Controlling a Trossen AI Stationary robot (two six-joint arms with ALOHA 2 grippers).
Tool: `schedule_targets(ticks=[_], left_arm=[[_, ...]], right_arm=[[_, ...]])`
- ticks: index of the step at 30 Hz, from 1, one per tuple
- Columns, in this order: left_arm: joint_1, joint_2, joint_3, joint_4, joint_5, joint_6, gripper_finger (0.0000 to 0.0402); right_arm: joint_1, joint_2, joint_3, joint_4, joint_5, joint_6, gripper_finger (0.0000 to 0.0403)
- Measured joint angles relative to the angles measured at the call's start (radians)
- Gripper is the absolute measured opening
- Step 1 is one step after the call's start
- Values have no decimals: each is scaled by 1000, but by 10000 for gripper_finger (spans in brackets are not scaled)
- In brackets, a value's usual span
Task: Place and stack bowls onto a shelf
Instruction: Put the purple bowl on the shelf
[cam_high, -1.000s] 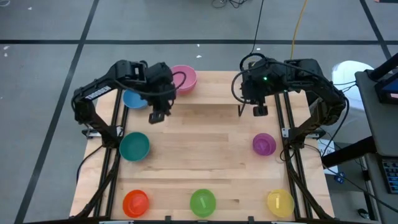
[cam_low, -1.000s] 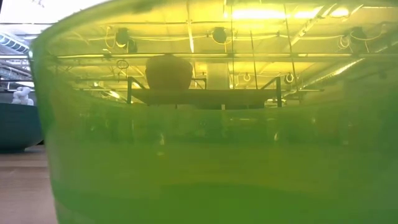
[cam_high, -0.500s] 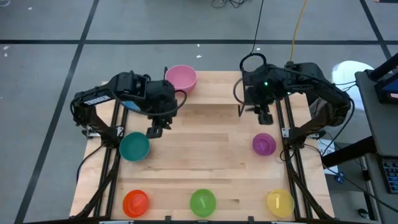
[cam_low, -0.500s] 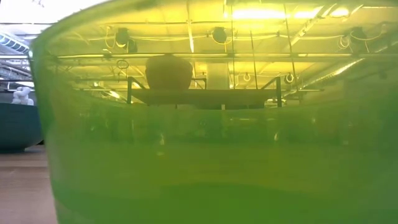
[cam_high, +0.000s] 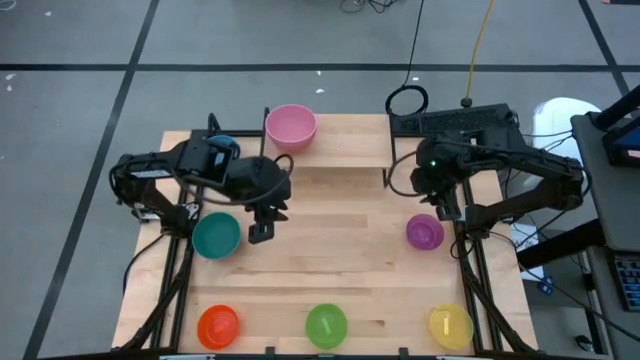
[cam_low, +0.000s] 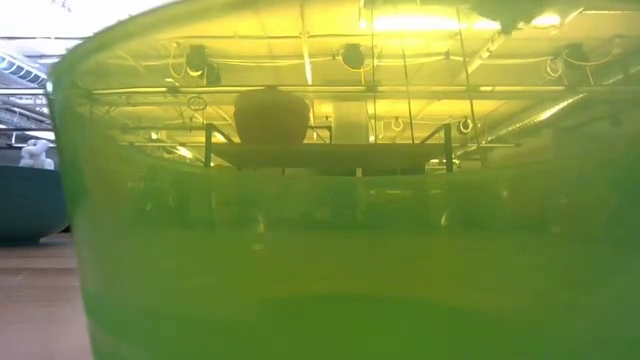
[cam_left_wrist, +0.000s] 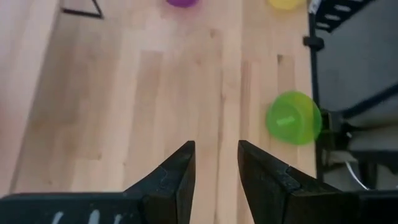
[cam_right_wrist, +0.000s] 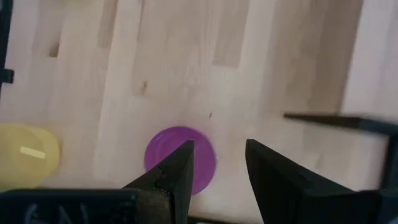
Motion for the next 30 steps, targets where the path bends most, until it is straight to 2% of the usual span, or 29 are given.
schedule_targets(ticks=[6,10,18,30], left_arm=[[-75,0,0,0,-226,-44,124],[-103,0,0,-5,-303,-46,124],[-129,0,0,-82,-320,-70,124],[-152,0,0,-82,-319,-70,124]], right_arm=[[0,-27,-176,63,0,149,139],[-1,-29,-272,101,0,201,134],[-1,-29,-425,154,-2,254,119],[-1,-28,-661,369,32,153,127]])
